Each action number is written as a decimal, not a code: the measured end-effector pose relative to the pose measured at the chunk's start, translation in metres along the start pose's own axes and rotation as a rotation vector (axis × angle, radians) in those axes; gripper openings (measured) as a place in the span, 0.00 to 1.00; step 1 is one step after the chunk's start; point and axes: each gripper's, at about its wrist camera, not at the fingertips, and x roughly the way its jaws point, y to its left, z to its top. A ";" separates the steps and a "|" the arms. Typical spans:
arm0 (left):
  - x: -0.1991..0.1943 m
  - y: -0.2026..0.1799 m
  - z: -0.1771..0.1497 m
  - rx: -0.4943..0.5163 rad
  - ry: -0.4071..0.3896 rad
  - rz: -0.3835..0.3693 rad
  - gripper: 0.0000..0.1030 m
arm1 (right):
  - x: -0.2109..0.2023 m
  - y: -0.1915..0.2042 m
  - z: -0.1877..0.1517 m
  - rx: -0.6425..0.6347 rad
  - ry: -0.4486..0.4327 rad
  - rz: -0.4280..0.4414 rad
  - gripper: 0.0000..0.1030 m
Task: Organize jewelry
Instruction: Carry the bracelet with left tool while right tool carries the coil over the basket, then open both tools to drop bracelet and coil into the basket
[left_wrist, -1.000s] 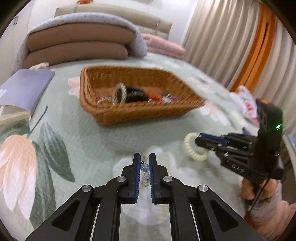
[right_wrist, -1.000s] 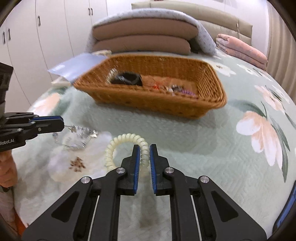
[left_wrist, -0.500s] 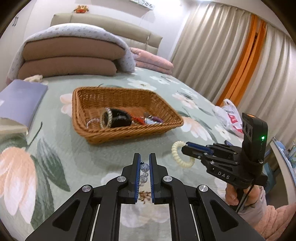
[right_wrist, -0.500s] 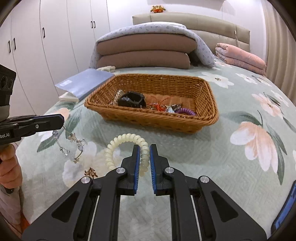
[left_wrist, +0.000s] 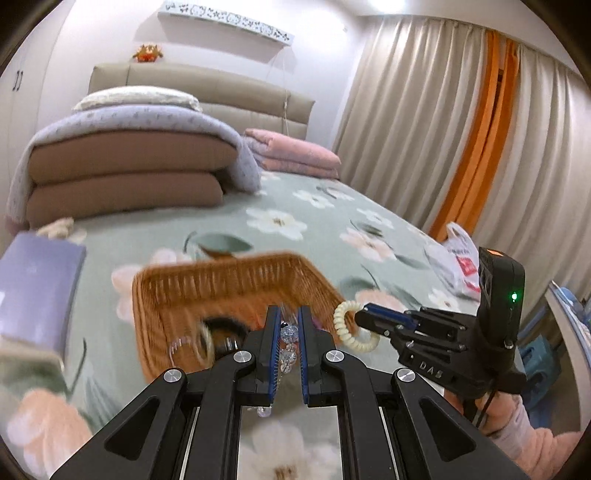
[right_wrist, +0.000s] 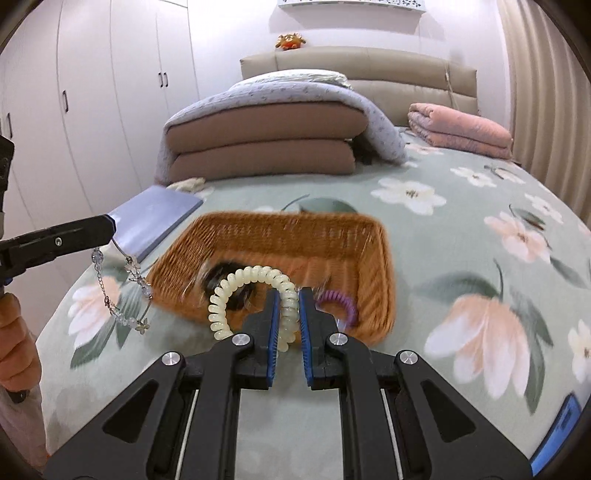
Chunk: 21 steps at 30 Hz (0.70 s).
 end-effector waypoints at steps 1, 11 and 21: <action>0.008 0.001 0.008 0.001 -0.007 0.012 0.08 | 0.007 -0.002 0.008 -0.001 0.001 -0.010 0.09; 0.093 0.029 0.024 -0.008 0.029 0.130 0.08 | 0.107 -0.022 0.043 0.039 0.118 -0.052 0.10; 0.141 0.057 0.000 -0.042 0.139 0.181 0.09 | 0.164 -0.040 0.030 0.083 0.220 -0.051 0.11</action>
